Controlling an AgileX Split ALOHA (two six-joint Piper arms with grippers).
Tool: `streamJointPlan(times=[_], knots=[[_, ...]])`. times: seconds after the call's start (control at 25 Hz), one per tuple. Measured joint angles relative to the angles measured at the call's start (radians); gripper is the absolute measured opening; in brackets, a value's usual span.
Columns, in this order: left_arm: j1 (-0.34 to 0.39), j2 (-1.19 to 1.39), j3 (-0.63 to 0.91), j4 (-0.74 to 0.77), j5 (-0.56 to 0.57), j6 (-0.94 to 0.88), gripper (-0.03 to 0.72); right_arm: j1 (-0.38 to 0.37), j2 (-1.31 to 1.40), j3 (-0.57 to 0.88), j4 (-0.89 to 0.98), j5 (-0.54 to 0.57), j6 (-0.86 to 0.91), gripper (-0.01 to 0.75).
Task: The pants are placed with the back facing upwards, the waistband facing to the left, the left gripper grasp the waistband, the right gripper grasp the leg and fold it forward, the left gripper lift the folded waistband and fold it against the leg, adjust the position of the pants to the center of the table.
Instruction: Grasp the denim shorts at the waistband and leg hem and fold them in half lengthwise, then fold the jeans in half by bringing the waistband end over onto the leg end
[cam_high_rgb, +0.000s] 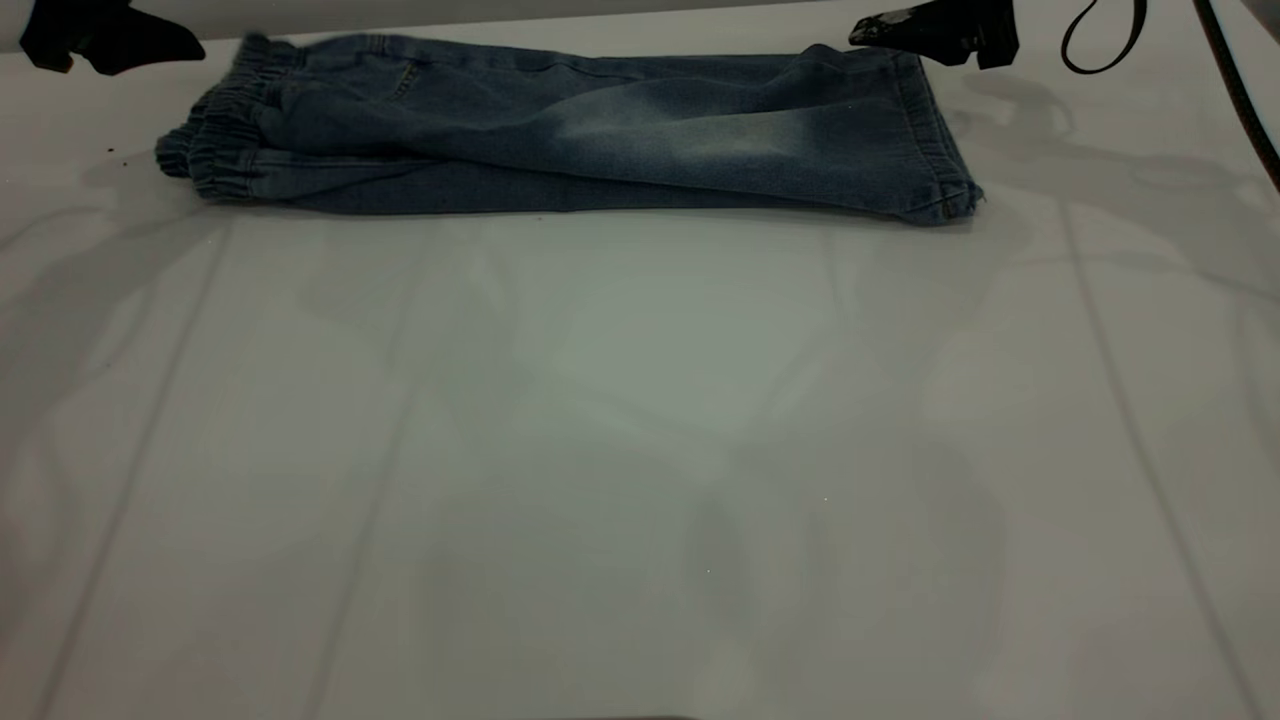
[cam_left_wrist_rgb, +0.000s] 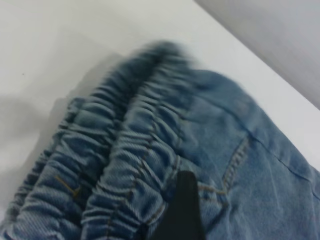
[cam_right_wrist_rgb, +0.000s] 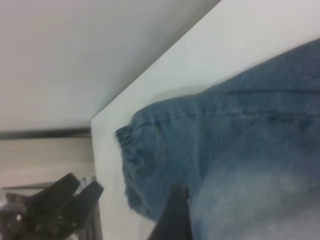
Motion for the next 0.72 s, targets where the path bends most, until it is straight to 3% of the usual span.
streamJointPlan(times=[0.28,0.52,0.72], knots=[[0.036,-0.004,0.000,0.180,0.052,-0.105,0.587,0.000,0.000,0.000,-0.034,0.047,-0.002,0.579],[0.130,-0.004,0.000,0.586,0.147,-0.348,0.584,0.000,-0.001,-0.001,-0.066,0.051,-0.002,0.579],[0.140,-0.004,-0.002,0.737,0.157,-0.473,0.584,0.000,-0.001,-0.001,-0.080,0.051,-0.001,0.578]])
